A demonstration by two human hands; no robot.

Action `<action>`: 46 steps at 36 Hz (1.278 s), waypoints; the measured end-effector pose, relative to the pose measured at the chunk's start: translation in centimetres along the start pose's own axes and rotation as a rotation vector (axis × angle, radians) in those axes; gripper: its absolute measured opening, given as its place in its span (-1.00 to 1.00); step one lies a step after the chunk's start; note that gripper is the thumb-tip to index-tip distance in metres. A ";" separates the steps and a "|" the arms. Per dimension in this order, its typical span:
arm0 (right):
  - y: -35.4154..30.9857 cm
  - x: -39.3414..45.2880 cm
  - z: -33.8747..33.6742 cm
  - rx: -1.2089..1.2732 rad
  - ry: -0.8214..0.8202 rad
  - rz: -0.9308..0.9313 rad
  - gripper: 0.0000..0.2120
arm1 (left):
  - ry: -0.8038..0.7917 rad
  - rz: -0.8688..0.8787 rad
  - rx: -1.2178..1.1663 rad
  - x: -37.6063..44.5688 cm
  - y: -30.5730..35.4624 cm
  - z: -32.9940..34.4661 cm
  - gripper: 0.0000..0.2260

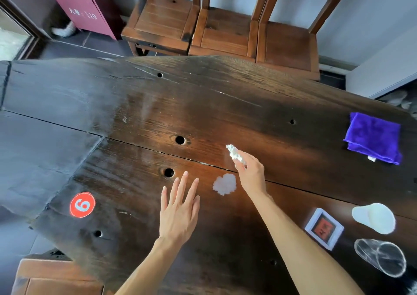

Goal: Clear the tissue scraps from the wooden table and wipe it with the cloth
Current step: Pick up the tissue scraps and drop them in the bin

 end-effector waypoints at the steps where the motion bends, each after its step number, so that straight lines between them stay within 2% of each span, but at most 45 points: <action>1: -0.2 -0.7 -0.5 0.010 0.000 -0.001 -0.65 | 0.006 0.003 -0.002 -0.2 0.2 -0.5 -0.46; 9: -2.3 -6.0 -5.6 0.003 0.046 -0.013 -0.54 | 0.077 0.009 0.012 -2.3 2.2 -4.1 -0.50; 19: -6.5 -13.6 -11.8 0.021 0.138 -0.185 -0.57 | 0.213 0.126 0.077 -6.2 4.8 -8.4 -0.52; 24: -7.3 -17.6 -13.4 0.000 0.191 -0.212 -0.59 | 0.263 0.185 0.111 -8.5 5.5 -9.2 -0.51; 37: -4.8 -27.4 -13.3 -0.110 0.288 -0.117 -0.55 | 0.251 0.349 0.137 -13.9 6.9 -8.3 -0.51; 46: -2.6 -32.3 -16.3 -0.098 0.412 -0.068 -0.57 | 0.236 0.470 0.126 -16.5 10.1 -8.9 -0.50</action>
Point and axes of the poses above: each hand's wrist, its own x-axis towards the middle knuckle, its own z-axis out of the palm, y = z × x, the point moved 9 cm from there along x, towards the middle knuckle, and after that the axes turned 5 degrees about y, right-handed, at the moved point
